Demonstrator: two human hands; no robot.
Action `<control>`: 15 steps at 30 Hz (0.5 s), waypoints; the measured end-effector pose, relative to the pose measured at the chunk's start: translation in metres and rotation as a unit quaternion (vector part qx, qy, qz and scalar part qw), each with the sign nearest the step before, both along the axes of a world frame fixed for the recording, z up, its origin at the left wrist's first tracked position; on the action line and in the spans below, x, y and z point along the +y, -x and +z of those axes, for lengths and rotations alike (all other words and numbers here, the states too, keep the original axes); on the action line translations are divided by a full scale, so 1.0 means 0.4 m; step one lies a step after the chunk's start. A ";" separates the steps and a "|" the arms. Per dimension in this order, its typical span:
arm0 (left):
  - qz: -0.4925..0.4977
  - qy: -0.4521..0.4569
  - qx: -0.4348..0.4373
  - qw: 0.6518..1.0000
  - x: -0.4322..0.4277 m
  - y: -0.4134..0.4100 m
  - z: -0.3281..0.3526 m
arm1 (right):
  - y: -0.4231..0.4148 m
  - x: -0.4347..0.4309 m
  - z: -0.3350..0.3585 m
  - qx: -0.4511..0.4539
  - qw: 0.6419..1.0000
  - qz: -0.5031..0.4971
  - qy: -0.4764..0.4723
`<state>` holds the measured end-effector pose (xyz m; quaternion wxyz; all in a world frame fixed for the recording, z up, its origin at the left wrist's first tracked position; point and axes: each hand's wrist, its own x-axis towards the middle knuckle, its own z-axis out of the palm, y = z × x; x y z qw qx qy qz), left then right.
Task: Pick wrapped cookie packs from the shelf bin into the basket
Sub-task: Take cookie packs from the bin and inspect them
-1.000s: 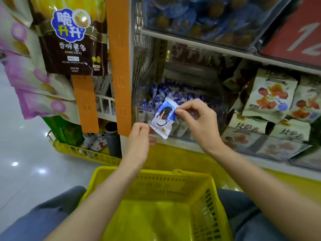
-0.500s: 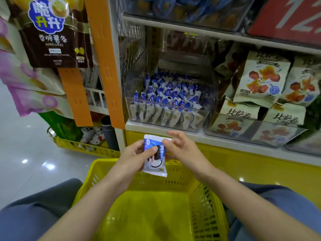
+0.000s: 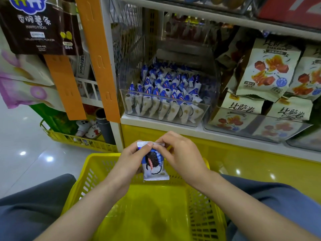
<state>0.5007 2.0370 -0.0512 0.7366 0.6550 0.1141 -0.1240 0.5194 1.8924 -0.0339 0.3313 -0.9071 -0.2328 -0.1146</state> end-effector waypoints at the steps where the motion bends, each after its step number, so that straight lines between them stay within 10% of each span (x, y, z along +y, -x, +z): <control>1: 0.000 0.017 0.012 1.000 0.000 -0.001 0.000 | 0.000 -0.001 0.001 -0.004 1.000 0.002 -0.003; 6: -0.021 0.085 0.029 0.996 -0.010 0.000 0.009 | -0.024 0.000 0.002 0.130 0.971 -0.103 -0.175; 11: 0.064 0.012 -0.049 0.997 -0.002 -0.006 0.009 | -0.038 0.003 0.020 0.341 0.847 -0.137 -0.385; 15: 0.138 -0.044 -0.106 0.984 0.028 -0.023 0.012 | -0.019 0.006 0.012 0.438 0.835 -0.078 -0.323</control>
